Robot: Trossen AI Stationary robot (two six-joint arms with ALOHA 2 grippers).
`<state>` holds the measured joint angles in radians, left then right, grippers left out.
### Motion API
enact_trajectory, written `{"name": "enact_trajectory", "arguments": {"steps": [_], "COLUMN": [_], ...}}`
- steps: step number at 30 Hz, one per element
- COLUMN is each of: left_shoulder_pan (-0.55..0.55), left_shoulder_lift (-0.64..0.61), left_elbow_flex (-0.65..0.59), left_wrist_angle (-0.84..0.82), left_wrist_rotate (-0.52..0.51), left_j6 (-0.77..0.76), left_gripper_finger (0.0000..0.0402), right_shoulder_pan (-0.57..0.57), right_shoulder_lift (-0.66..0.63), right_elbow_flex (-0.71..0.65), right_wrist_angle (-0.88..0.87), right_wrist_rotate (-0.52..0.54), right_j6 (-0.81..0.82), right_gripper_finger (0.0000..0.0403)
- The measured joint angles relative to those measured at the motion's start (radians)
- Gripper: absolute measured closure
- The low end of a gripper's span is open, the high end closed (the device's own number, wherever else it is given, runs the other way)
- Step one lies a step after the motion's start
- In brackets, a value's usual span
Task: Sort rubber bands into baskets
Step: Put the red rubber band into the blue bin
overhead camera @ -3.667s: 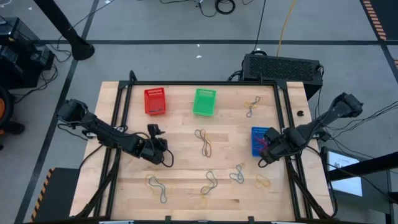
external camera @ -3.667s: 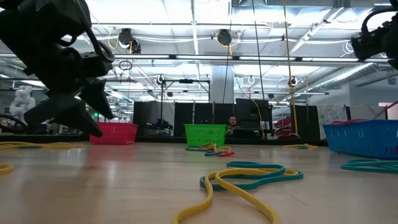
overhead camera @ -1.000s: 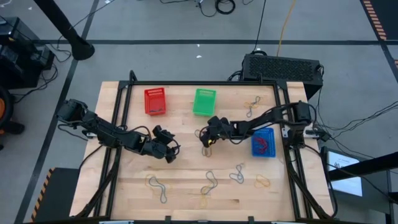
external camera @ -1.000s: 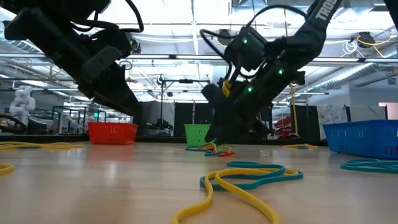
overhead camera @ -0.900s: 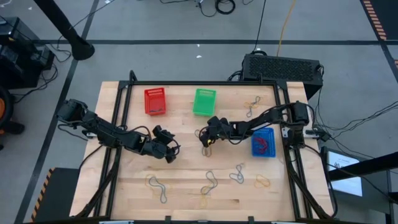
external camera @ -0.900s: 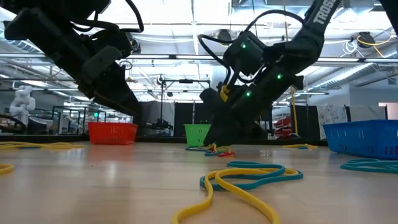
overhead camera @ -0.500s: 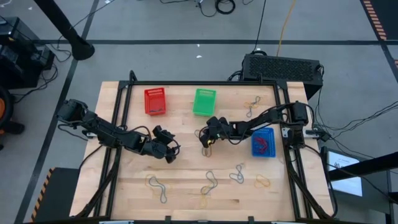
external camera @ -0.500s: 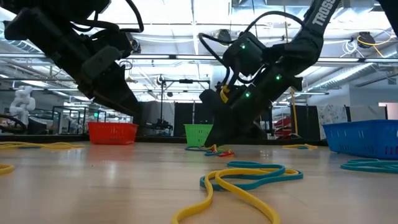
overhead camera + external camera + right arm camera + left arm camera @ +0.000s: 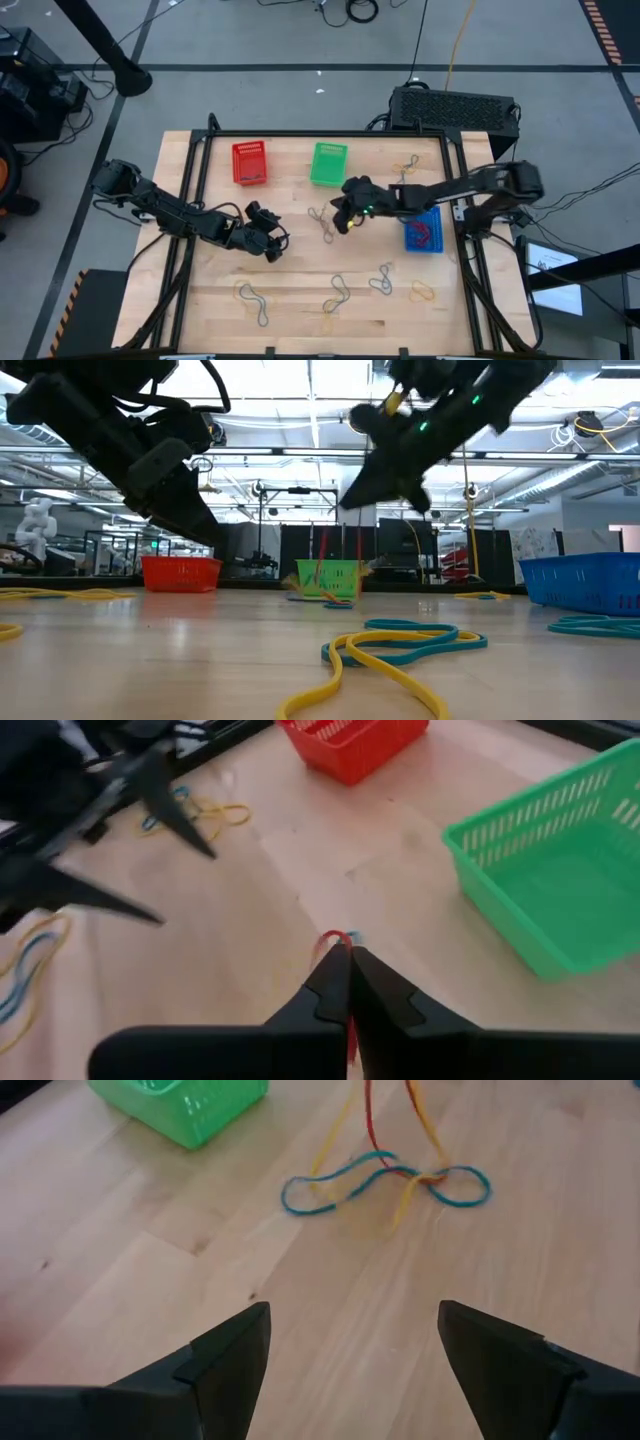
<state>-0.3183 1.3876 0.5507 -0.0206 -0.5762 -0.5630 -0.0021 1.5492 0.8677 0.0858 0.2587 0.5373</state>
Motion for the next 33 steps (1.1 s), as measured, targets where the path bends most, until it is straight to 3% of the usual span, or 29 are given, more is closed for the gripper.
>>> {"name": "enact_trajectory", "arguments": {"steps": [17, 25, 33], "left_shoulder_pan": [0.000, 0.000, -0.001], "left_shoulder_lift": [0.000, 0.000, 0.000], "left_elbow_flex": [0.000, 0.000, 0.000], "left_wrist_angle": [-0.007, -0.007, -0.007], "left_wrist_rotate": [-0.003, -0.003, -0.003], "left_j6": [0.000, 0.001, 0.001], "left_gripper_finger": [0.0107, 0.0107, 0.0107], "right_shoulder_pan": [0.235, 0.307, 0.343], "right_shoulder_lift": [-0.361, -0.469, -0.586], "right_elbow_flex": [0.000, 0.000, 0.000], "right_wrist_angle": [-0.182, -0.583, -0.908], "right_wrist_rotate": [0.110, 0.181, 0.184], "right_j6": [-0.012, 0.202, 0.412], "right_gripper_finger": [0.0403, 0.0403, 0.0402]}}
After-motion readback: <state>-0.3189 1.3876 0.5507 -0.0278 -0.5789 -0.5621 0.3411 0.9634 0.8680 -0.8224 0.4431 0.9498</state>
